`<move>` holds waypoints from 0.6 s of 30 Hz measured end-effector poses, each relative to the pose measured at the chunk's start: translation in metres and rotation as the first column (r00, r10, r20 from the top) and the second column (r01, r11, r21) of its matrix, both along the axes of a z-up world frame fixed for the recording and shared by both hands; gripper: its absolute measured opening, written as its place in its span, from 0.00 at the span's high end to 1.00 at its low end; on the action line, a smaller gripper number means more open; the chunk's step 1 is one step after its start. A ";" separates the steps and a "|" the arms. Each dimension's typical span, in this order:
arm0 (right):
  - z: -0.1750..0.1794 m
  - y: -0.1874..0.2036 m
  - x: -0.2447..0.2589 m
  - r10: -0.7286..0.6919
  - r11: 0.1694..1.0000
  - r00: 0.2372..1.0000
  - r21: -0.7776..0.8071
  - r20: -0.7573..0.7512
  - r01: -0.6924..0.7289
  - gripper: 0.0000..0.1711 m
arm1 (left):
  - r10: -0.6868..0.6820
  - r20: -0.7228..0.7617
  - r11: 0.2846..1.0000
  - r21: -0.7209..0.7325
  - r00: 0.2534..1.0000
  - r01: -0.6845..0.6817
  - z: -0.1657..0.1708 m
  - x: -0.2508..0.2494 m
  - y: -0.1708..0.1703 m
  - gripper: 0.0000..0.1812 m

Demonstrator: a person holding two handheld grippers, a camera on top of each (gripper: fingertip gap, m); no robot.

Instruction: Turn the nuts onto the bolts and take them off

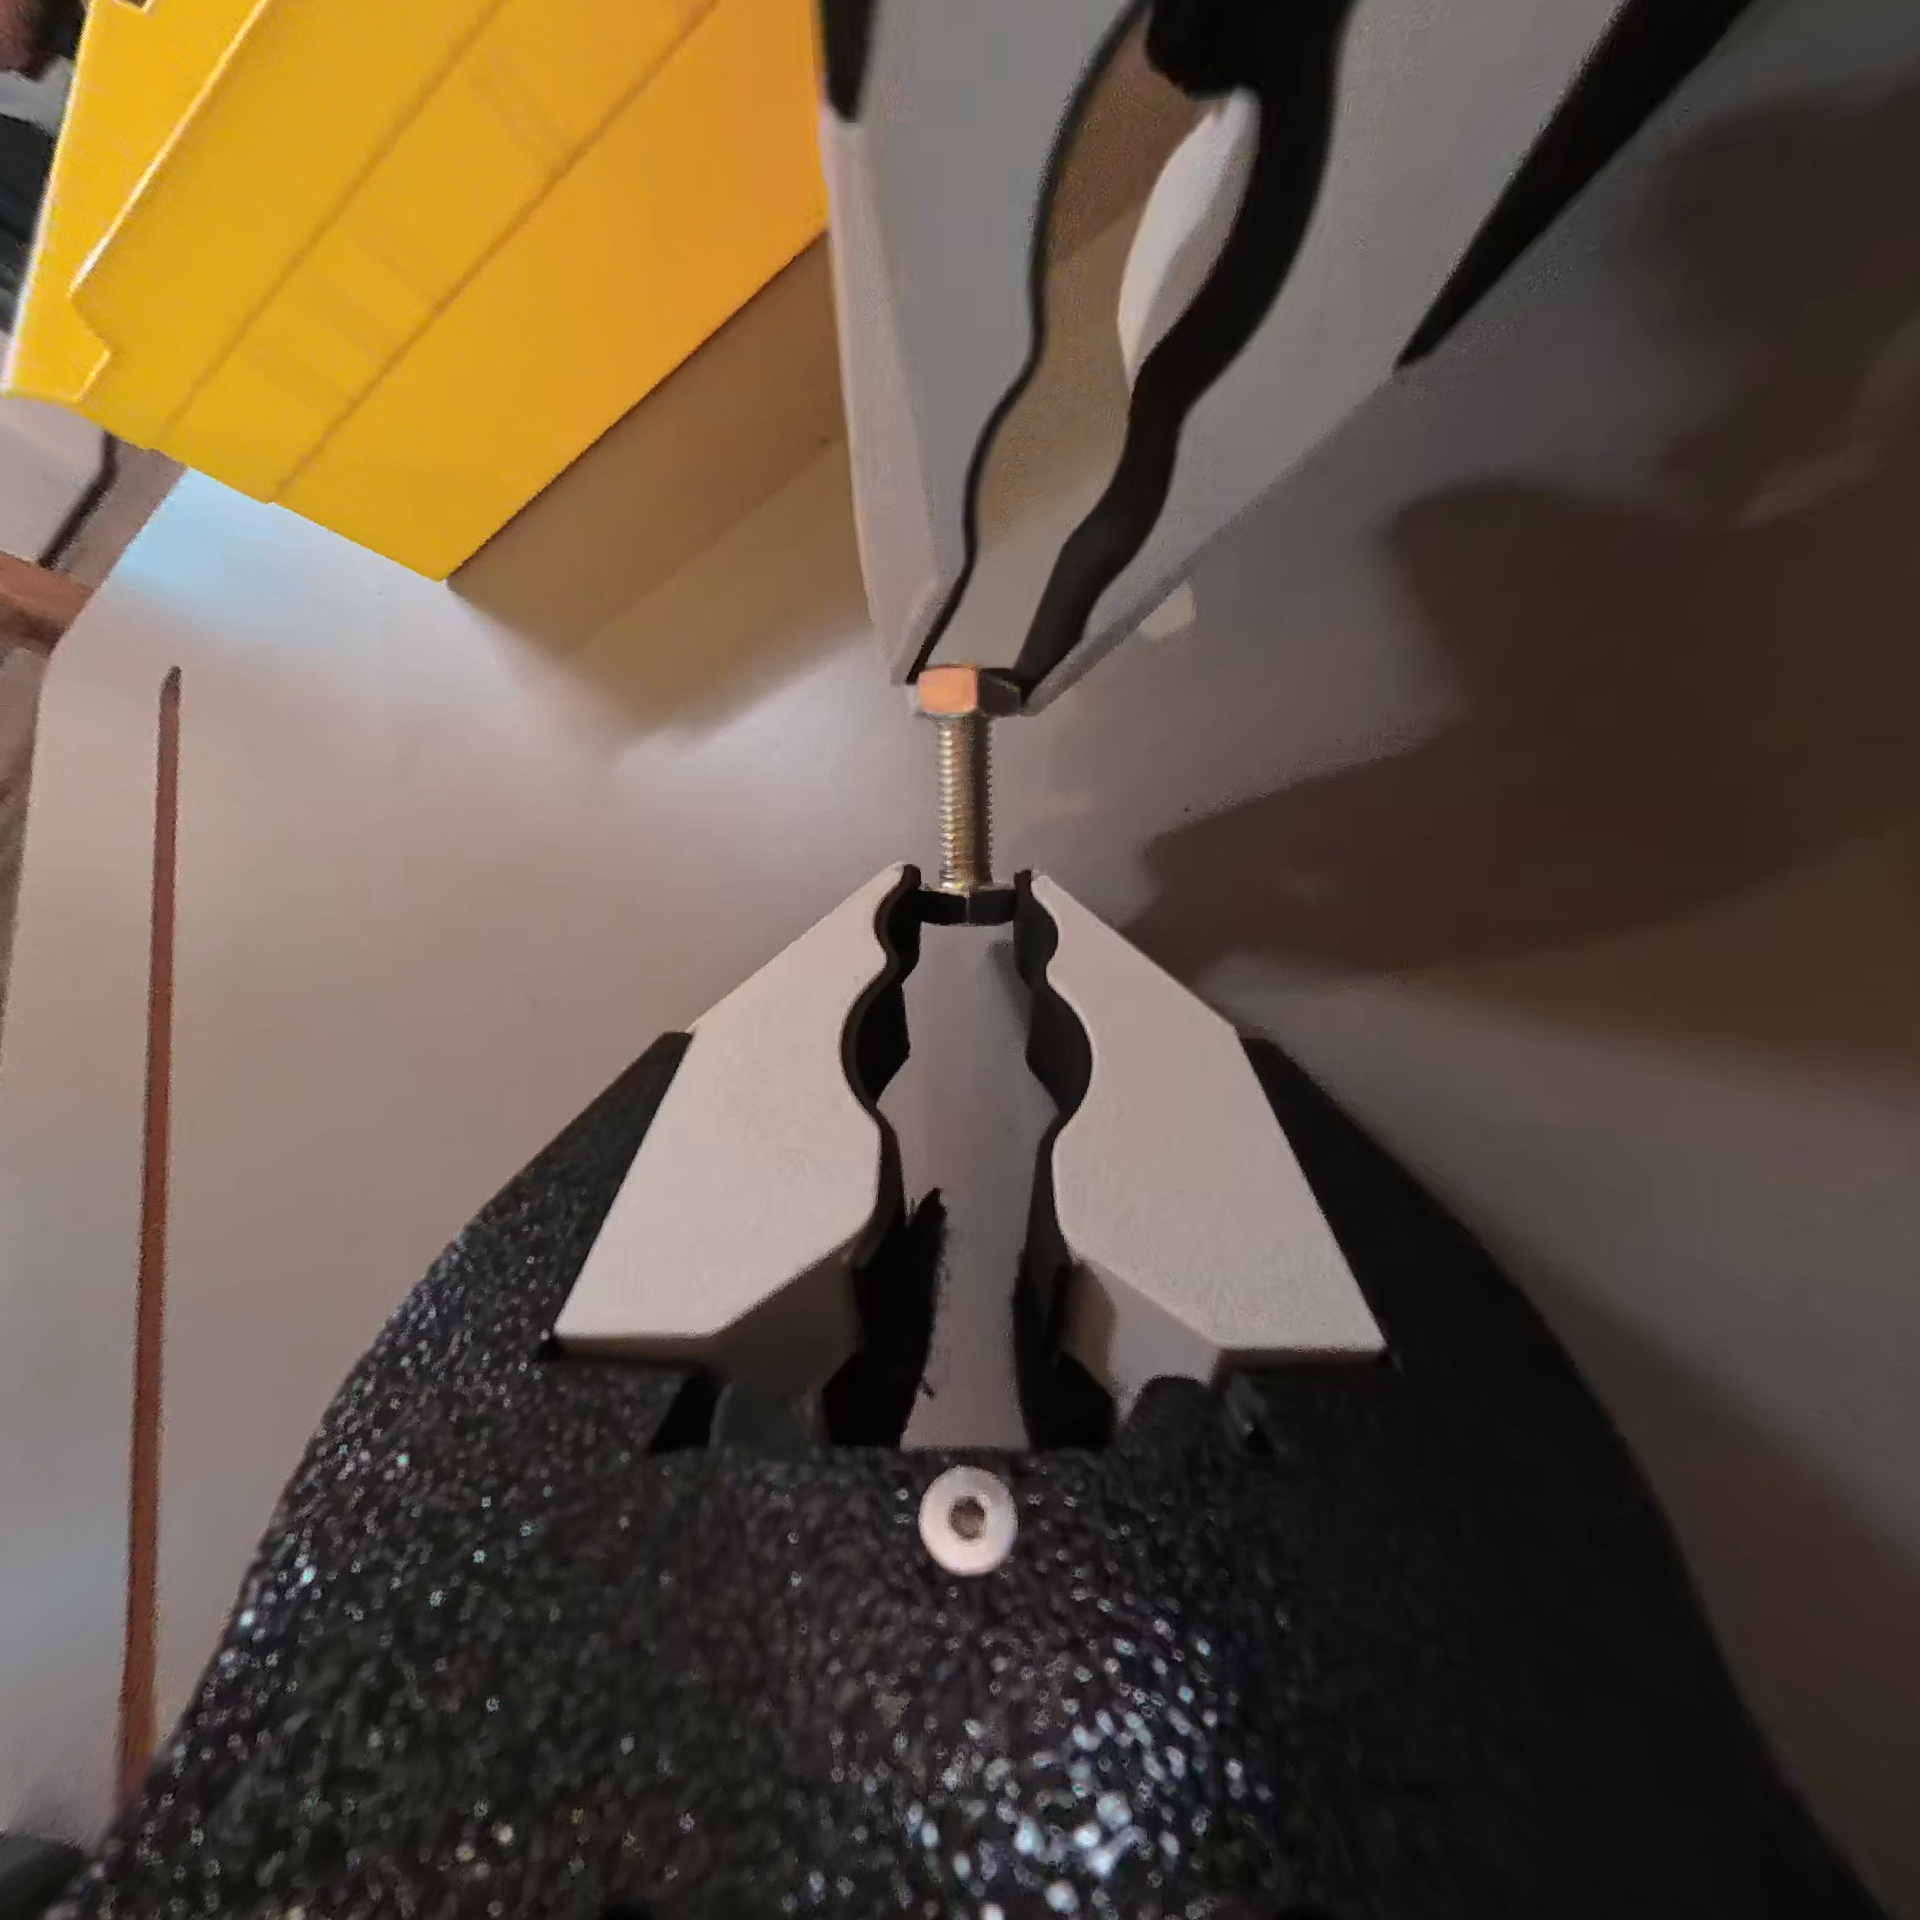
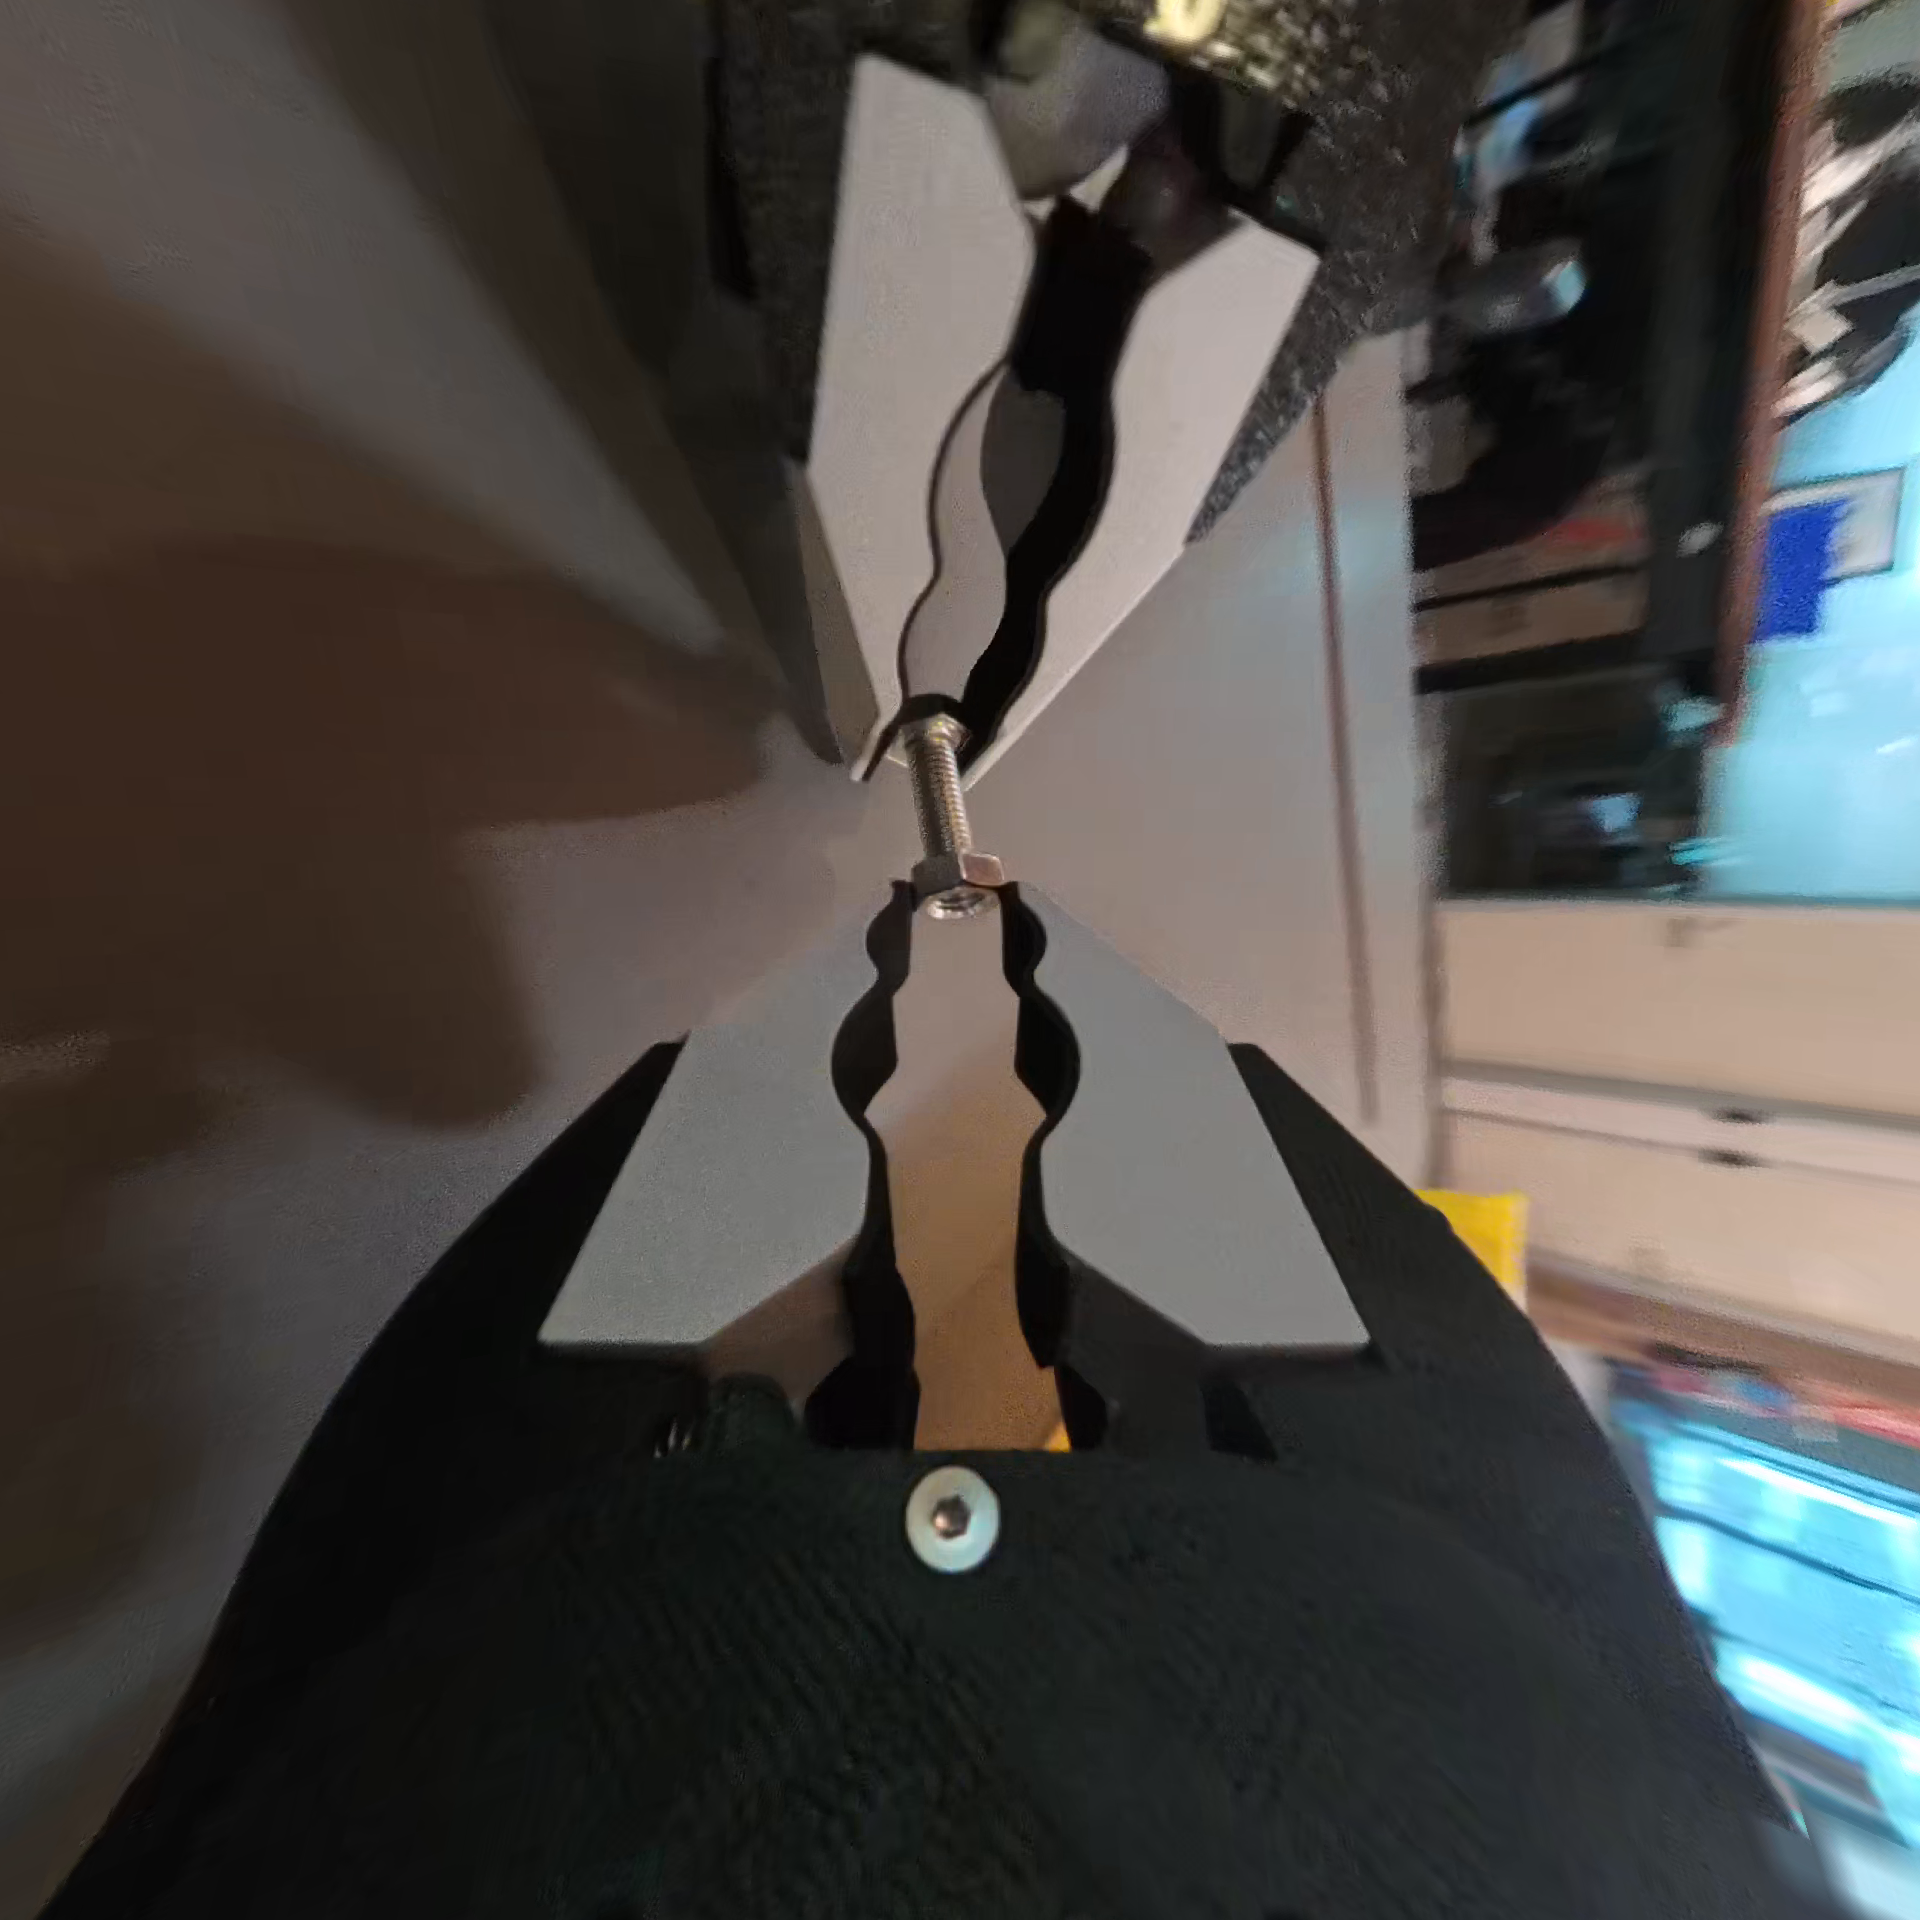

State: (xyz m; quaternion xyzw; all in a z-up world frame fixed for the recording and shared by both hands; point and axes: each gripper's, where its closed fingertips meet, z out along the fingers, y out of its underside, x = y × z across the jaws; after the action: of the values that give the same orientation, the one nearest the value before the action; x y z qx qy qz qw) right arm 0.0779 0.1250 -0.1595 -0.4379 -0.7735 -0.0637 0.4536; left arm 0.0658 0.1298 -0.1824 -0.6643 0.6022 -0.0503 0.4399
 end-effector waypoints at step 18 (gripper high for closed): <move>0.014 0.000 0.008 -0.415 0.212 0.897 -0.943 0.153 0.259 0.91 | -0.015 0.047 0.990 0.139 0.999 0.008 0.018 0.008 0.006 0.91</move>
State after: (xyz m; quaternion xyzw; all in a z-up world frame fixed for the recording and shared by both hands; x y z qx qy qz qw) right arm 0.0856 0.1246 -0.1455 -0.7790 -0.5124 0.3368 0.1311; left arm 0.0741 0.1354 -0.1648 -0.6273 0.5971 -0.0268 0.4992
